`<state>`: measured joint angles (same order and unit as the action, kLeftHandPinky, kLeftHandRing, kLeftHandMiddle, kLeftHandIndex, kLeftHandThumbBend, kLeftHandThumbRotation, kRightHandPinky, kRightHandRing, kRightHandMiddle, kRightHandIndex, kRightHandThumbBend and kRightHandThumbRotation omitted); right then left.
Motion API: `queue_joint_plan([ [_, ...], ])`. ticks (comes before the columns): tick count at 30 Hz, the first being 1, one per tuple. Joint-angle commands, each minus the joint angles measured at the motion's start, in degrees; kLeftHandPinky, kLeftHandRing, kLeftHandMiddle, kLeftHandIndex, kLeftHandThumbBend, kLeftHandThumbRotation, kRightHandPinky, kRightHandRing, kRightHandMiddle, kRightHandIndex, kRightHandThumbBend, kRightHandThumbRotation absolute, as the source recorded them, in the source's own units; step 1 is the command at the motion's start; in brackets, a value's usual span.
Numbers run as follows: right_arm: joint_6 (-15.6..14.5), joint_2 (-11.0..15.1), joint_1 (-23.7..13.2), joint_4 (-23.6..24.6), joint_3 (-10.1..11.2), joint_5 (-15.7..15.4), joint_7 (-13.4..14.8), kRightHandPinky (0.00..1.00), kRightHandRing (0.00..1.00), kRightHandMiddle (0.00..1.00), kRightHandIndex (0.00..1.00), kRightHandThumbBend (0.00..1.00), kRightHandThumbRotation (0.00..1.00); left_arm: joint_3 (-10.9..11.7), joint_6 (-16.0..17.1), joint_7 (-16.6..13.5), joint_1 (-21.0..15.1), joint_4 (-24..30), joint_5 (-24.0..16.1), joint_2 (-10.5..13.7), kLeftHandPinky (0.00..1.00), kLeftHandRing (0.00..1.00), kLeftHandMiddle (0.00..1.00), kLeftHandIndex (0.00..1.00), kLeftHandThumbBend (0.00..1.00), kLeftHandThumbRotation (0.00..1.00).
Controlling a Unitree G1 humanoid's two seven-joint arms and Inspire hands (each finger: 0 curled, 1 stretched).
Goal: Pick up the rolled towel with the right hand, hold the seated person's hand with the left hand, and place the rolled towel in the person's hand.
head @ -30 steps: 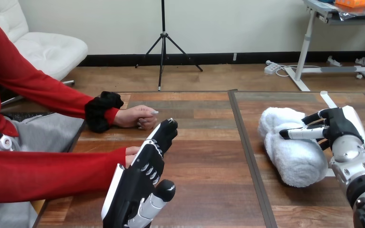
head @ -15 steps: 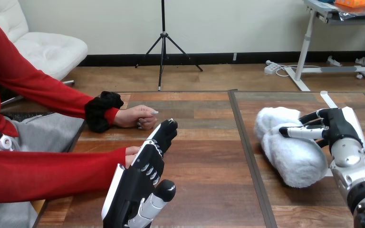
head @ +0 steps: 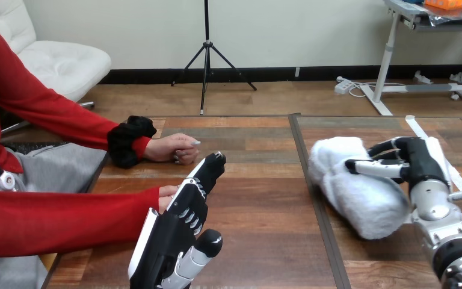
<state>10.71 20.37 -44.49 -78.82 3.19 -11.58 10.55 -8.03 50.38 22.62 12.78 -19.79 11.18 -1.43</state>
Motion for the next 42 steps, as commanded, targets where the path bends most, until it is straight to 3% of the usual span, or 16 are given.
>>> queue_joint_plan([
  [1,2.28,-1.86,-1.59,2.84,0.09,0.38,0.68,0.31,0.38,0.47,0.46,0.78,0.0,0.38,0.14,0.17,-3.13,2.22,0.34,0.39,0.99,0.94,0.93,0.89,1.0,0.76],
  [6,0.65,-1.8,-2.07,2.94,-2.6,-2.33,2.22,0.33,0.4,0.48,0.47,0.79,0.0,0.32,-0.27,0.35,-3.27,2.37,0.67,0.63,0.99,0.94,0.93,0.89,1.0,0.76],
  [8,-0.04,-1.73,-2.27,2.9,-3.5,-3.24,2.41,0.37,0.45,0.53,0.49,0.79,0.0,0.34,-0.34,0.38,-3.34,2.4,0.71,0.71,0.98,0.94,0.93,0.89,1.0,0.76],
  [12,-4.38,-1.45,-3.66,2.56,-5.69,-5.43,0.54,0.43,0.54,0.62,0.55,0.78,0.0,0.31,-0.26,0.74,-3.63,2.21,0.9,0.98,0.98,0.94,0.93,0.89,1.0,0.76],
  [15,-6.8,-1.45,-4.45,2.54,-6.47,-6.19,-0.61,0.42,0.54,0.65,0.6,0.79,0.02,0.27,-0.47,0.93,-3.74,2.34,1.0,1.19,0.98,0.94,0.94,0.89,1.0,0.76],
  [21,-11.39,-1.27,-6.16,2.45,-9.1,-8.57,-2.71,0.38,0.52,0.66,0.7,0.84,0.14,0.26,-0.6,1.24,-4.02,2.33,1.14,1.31,0.98,0.94,0.94,0.89,1.0,0.75],
  [26,-12.53,-0.89,-7.01,2.52,-11.04,-10.37,-5.01,0.43,0.62,0.74,0.78,0.88,0.28,0.42,-0.39,1.26,-4.35,2.02,1.05,1.16,0.98,0.94,0.93,0.89,1.0,0.75],
  [29,-14.71,-0.93,-7.86,2.31,-12.01,-11.31,-6.33,0.47,0.68,0.79,0.82,0.89,0.34,0.36,-0.82,1.27,-4.31,2.34,0.94,1.3,0.97,0.94,0.93,0.89,1.0,0.75],
  [38,-18.69,-1.07,-10.2,1.86,-17.68,-16.94,-10.07,0.57,0.78,0.85,0.84,0.95,0.54,0.24,-1.08,1.33,-4.45,2.54,1.09,1.13,0.96,0.93,0.93,0.88,1.0,0.75],
  [41,-20.4,-1.32,-11.16,1.66,-20.81,-20.11,-10.8,0.58,0.78,0.86,0.85,0.97,0.6,0.29,-1.21,0.96,-4.44,2.67,0.7,0.97,0.96,0.93,0.93,0.88,1.0,0.75],
  [42,-19.75,-1.2,-11.41,1.69,-22.0,-21.23,-11.64,0.58,0.78,0.86,0.85,0.98,0.64,0.21,-1.41,1.05,-4.46,2.73,0.78,1.0,0.95,0.92,0.93,0.88,1.0,0.75],
])
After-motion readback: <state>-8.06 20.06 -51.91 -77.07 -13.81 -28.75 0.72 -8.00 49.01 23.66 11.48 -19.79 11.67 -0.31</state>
